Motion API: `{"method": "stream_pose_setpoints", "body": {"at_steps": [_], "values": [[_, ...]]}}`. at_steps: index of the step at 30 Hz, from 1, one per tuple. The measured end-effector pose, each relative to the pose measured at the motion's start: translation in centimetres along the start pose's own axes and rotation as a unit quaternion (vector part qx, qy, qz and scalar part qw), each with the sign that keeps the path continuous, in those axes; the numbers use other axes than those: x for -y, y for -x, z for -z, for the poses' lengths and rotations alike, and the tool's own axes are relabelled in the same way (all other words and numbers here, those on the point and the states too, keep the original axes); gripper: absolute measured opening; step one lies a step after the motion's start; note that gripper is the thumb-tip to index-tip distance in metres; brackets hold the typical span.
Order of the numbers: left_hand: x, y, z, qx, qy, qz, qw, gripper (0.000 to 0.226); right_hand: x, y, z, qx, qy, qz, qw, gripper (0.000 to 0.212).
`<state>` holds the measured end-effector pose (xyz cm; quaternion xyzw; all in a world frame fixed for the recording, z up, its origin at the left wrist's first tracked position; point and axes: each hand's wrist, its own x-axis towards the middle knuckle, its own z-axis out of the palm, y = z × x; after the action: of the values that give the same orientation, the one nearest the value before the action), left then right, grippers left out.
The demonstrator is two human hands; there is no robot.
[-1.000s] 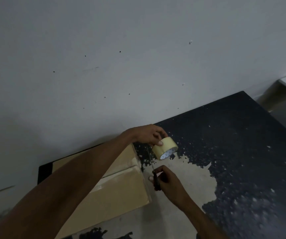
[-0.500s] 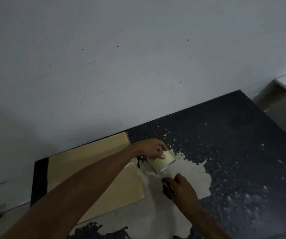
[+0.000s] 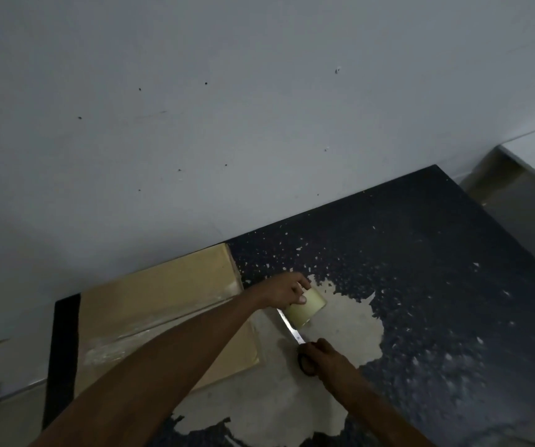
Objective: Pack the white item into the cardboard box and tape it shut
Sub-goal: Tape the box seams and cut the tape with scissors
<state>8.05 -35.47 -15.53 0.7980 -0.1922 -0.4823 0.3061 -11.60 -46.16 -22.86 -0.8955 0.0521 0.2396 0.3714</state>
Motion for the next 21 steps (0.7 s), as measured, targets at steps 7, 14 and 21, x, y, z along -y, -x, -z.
{"method": "stream_pose_setpoints", "body": {"at_steps": [7, 14, 21], "values": [[0.4, 0.5, 0.3, -0.005, -0.018, -0.007, 1.0, 0.04, 1.6, -1.3, 2.9, -0.214, 0.14, 0.043, 0.966, 0.052], [0.9, 0.9, -0.5, -0.054, -0.023, -0.009, 0.998, 0.032, 1.9, -4.6, 7.6, -0.147, 0.21, 0.111, 0.96, 0.073], [-0.4, 3.0, -4.5, -0.375, 0.176, 0.1, 0.905, 0.028, 1.1, -4.0, 9.7, -0.164, 0.177, 0.156, 0.958, 0.054]]}}
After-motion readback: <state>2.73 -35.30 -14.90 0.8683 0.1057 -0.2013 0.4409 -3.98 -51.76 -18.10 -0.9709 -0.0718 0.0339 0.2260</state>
